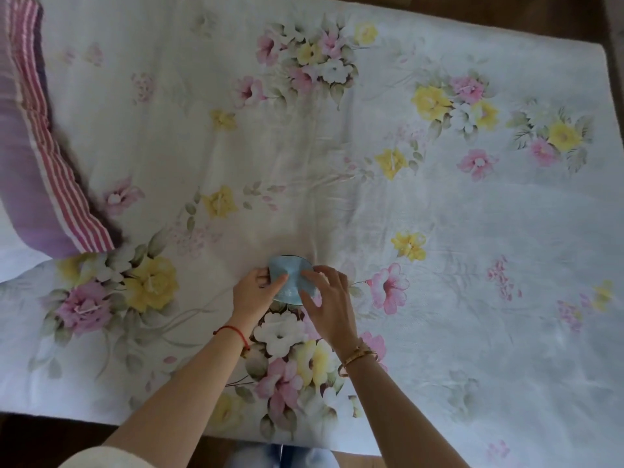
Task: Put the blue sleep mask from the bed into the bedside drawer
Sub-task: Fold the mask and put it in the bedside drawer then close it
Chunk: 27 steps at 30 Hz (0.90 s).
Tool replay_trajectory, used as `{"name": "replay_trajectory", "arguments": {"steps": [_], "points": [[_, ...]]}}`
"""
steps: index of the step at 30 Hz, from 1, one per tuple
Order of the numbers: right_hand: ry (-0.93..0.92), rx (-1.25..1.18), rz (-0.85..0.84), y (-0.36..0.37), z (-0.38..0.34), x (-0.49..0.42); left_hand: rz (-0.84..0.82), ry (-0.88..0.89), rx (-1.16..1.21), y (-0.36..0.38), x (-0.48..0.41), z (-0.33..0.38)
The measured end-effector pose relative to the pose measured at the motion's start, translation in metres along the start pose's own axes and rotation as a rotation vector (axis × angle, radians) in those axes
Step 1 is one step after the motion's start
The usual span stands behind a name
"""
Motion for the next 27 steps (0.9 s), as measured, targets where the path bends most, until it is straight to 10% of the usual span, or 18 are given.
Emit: {"name": "replay_trajectory", "arguments": {"steps": [14, 27], "points": [[0.628, -0.505, -0.273, -0.001, -0.004, -0.039, -0.064, -0.121, 0.303, -0.004, -0.006, -0.007], [0.567, -1.101, -0.491, -0.089, -0.087, -0.039, -0.186, -0.100, 0.529, -0.086, 0.055, 0.095]]}}
Point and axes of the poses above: each hand's wrist, its own x-axis away from the middle knuckle, its own y-axis out of the palm, z = x × y, the point moved 2 cm from there along -x, towards the middle knuckle, and after that the axes turned 12 degrees about x, right-handed, at the moved point
